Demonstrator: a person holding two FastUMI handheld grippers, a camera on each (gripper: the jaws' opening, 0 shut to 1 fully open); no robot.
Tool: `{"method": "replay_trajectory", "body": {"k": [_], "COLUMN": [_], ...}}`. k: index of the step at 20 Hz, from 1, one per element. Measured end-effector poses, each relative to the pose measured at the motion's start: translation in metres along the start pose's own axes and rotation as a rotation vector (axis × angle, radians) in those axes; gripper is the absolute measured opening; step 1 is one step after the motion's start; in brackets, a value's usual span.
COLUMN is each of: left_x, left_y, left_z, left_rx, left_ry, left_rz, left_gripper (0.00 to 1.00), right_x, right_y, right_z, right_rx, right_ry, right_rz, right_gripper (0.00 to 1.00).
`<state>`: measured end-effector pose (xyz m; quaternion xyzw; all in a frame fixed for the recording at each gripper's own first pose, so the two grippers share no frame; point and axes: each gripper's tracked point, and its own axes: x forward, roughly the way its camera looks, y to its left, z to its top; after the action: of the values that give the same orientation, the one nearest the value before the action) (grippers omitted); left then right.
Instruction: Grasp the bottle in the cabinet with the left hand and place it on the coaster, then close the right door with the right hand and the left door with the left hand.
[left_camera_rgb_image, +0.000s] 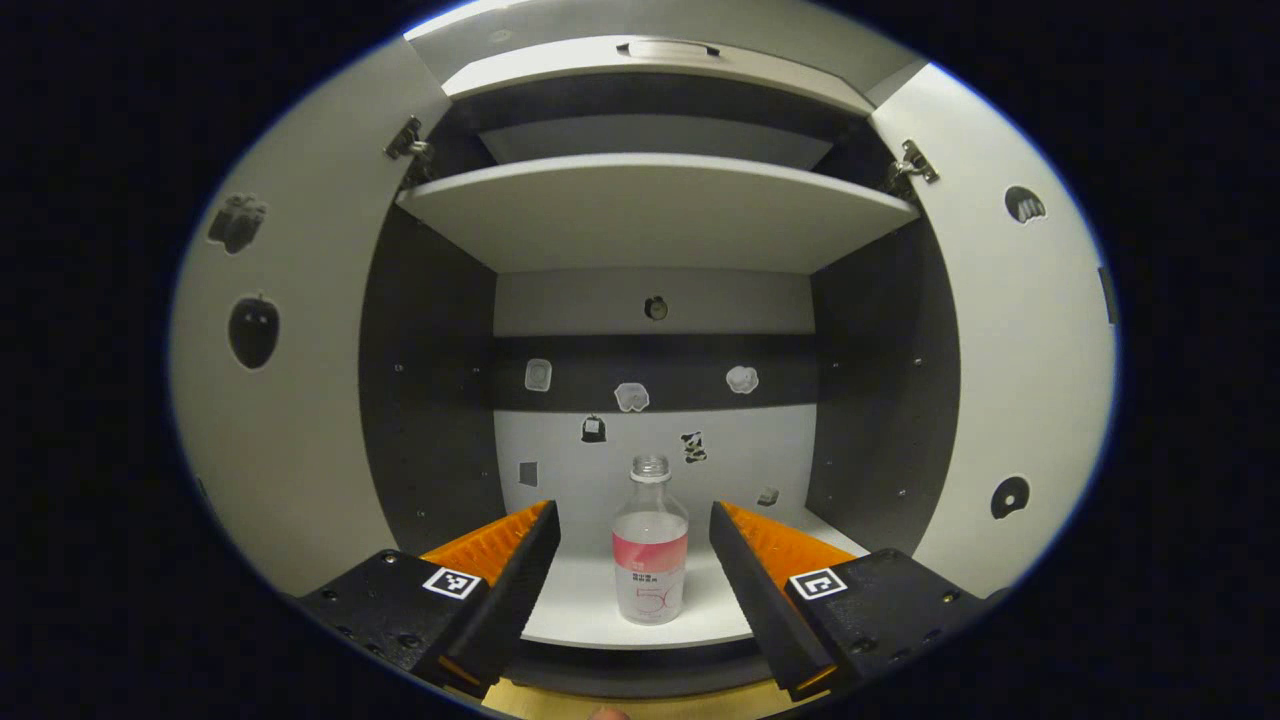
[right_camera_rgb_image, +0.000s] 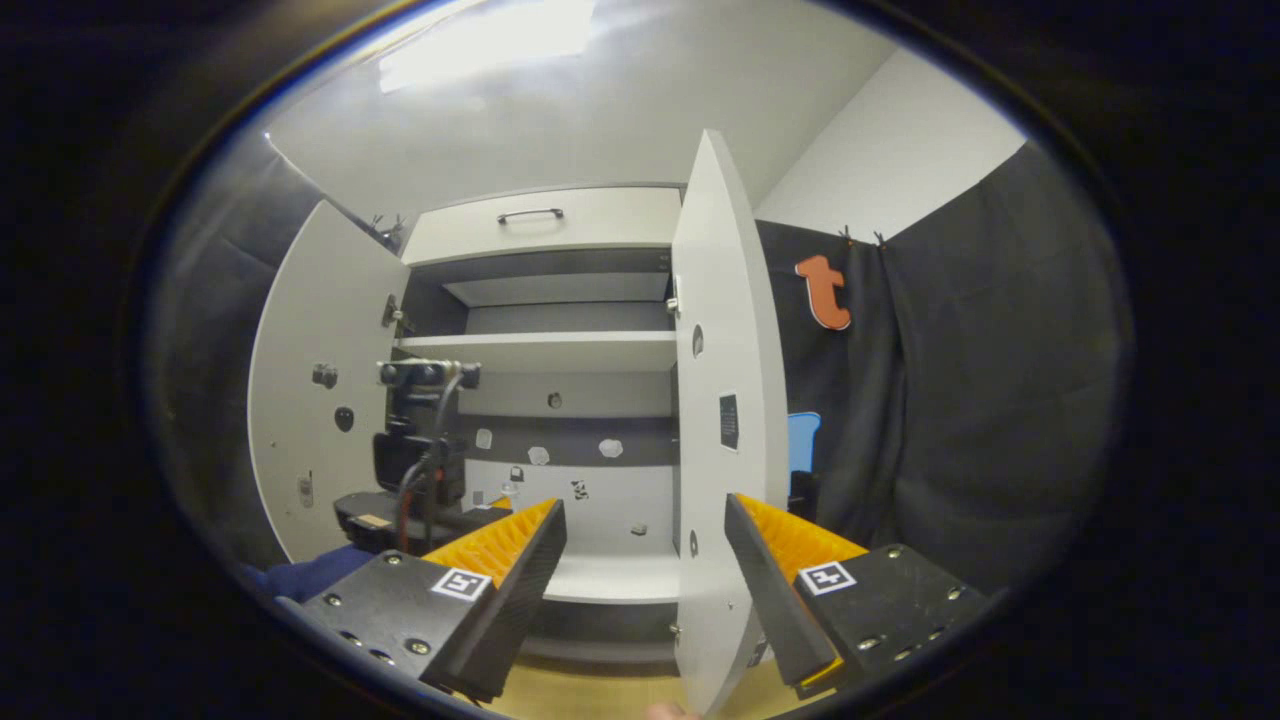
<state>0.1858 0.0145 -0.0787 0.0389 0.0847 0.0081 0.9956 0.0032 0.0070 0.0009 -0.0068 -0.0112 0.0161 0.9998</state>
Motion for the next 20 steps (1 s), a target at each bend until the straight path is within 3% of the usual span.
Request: {"method": "replay_trajectory", "body": {"k": [8, 10, 11, 12, 16, 20], "left_x": [0.067, 0.071, 0.073, 0.071, 0.069, 0.038], "left_y": [-0.003, -0.005, -0.004, -0.004, -0.006, -0.011], "left_z": [-0.037, -0.042, -0.039, -0.04, -0.04, -0.038], "left_rx": [0.026, 0.03, 0.035, 0.037, 0.016, -0.018], "left_ry": [0.101, 0.111, 0.104, 0.107, 0.114, 0.118], "left_rz": [0.012, 0.011, 0.012, 0.013, -0.005, -0.074], "left_gripper": [0.96, 0.9, 0.8, 0.8, 0.79, 0.79], "right_x": [-0.016, -0.016, -0.017, -0.016, -0.013, -0.014], "right_y": [-0.019, -0.022, -0.024, -0.024, -0.023, -0.017], "right_z": [0.001, -0.002, -0.004, -0.005, -0.004, -0.004], "right_rx": [-0.02, -0.018, -0.017, -0.016, -0.004, 0.01], "right_ry": [-0.011, -0.003, 0.001, 0.004, 0.0, -0.002], "right_rz": [-0.069, -0.077, -0.078, -0.078, -0.054, -0.011], "right_gripper": [0.93, 0.93, 0.93, 0.96, 0.94, 0.94]}}
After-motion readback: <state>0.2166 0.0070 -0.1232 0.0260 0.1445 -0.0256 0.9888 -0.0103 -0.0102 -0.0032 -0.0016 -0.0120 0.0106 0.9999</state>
